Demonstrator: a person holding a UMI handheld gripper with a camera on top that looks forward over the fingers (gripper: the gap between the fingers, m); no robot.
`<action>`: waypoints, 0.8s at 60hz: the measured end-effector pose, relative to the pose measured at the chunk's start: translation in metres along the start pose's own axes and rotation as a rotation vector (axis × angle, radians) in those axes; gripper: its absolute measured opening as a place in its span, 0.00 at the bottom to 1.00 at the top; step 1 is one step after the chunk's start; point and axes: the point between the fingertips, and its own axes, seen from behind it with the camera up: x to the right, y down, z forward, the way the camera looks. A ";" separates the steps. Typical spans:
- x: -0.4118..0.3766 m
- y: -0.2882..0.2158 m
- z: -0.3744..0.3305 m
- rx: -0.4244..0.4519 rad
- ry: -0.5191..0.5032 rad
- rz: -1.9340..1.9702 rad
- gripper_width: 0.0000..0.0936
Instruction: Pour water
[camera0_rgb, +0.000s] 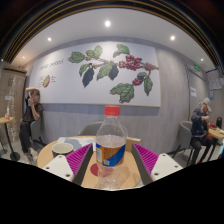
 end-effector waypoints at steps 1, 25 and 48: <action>-0.001 0.000 0.005 -0.004 -0.008 0.003 0.89; 0.003 0.003 0.040 0.069 0.062 -0.016 0.35; -0.002 -0.059 0.080 0.064 0.162 -0.848 0.33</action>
